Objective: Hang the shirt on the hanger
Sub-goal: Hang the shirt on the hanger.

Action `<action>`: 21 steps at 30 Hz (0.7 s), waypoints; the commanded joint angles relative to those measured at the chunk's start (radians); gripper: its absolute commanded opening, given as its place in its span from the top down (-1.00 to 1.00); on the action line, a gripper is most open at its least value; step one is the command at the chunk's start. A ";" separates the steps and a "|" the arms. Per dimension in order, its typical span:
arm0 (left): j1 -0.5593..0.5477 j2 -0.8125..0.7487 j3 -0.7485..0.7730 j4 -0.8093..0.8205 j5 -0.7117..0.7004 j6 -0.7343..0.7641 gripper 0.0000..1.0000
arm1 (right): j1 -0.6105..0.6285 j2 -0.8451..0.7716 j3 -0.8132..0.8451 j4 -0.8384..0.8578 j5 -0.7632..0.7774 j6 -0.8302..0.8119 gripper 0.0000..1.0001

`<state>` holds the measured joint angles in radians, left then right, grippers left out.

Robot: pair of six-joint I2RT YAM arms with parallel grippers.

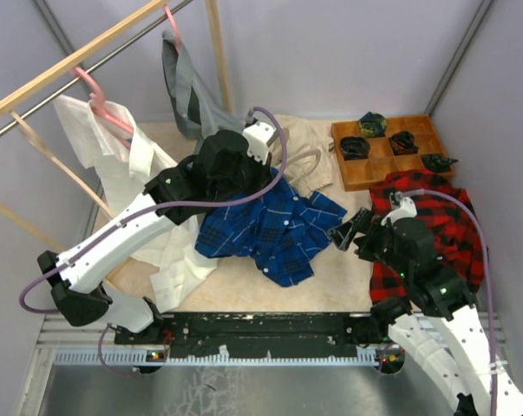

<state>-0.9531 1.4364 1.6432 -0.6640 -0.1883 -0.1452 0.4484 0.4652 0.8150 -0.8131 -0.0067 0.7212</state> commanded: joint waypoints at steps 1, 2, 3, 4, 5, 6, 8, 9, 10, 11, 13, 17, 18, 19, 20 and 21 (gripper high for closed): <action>0.002 0.024 0.076 -0.015 -0.031 0.018 1.00 | 0.001 -0.035 -0.104 0.197 -0.094 0.128 -0.82; 0.002 0.025 0.080 -0.013 -0.031 0.018 1.00 | 0.002 -0.047 -0.140 0.246 -0.107 0.157 -0.78; 0.003 0.025 0.082 -0.012 -0.032 0.018 1.00 | 0.001 -0.061 -0.173 0.298 -0.116 0.180 -0.74; 0.002 0.026 0.083 -0.011 -0.032 0.018 1.00 | 0.001 -0.074 -0.203 0.353 -0.125 0.199 -0.71; 0.003 0.028 0.085 -0.011 -0.032 0.018 1.00 | 0.001 -0.084 -0.231 0.402 -0.132 0.218 -0.70; 0.003 0.028 0.085 -0.013 -0.029 0.018 1.00 | 0.001 -0.089 -0.253 0.444 -0.132 0.235 -0.69; 0.003 0.026 0.085 -0.011 -0.020 0.019 1.00 | 0.001 -0.095 -0.306 0.528 -0.130 0.257 -0.70; 0.003 0.025 0.084 -0.008 -0.013 0.020 1.00 | 0.001 -0.090 -0.323 0.569 -0.126 0.276 -0.70; 0.002 0.022 0.083 -0.006 -0.005 0.023 1.00 | 0.001 -0.083 -0.338 0.597 -0.121 0.285 -0.69; 0.002 0.018 0.082 -0.001 0.004 0.027 1.00 | 0.001 -0.066 -0.345 0.618 -0.119 0.284 -0.69; 0.003 0.010 0.077 0.006 0.019 0.033 1.00 | 0.001 -0.015 -0.341 0.635 -0.119 0.259 -0.69; 0.002 -0.001 0.071 0.007 0.050 0.045 1.00 | 0.001 0.114 -0.327 0.689 -0.167 0.160 -0.69; 0.002 -0.004 0.068 0.006 0.056 0.046 1.00 | 0.001 0.153 -0.328 0.713 -0.185 0.138 -0.69; 0.002 -0.008 0.066 0.006 0.062 0.047 1.00 | 0.001 0.172 -0.328 0.735 -0.200 0.111 -0.69; 0.002 -0.014 0.062 0.006 0.070 0.046 1.00 | 0.001 0.209 -0.325 0.756 -0.214 0.085 -0.69; 0.001 -0.021 0.058 0.007 0.077 0.047 1.00 | 0.001 0.235 -0.324 0.776 -0.229 0.062 -0.69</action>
<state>-0.9527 1.4631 1.6901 -0.6891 -0.1547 -0.1143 0.4484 0.6064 0.4637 -0.1982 -0.1619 0.9024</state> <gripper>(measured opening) 0.159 0.848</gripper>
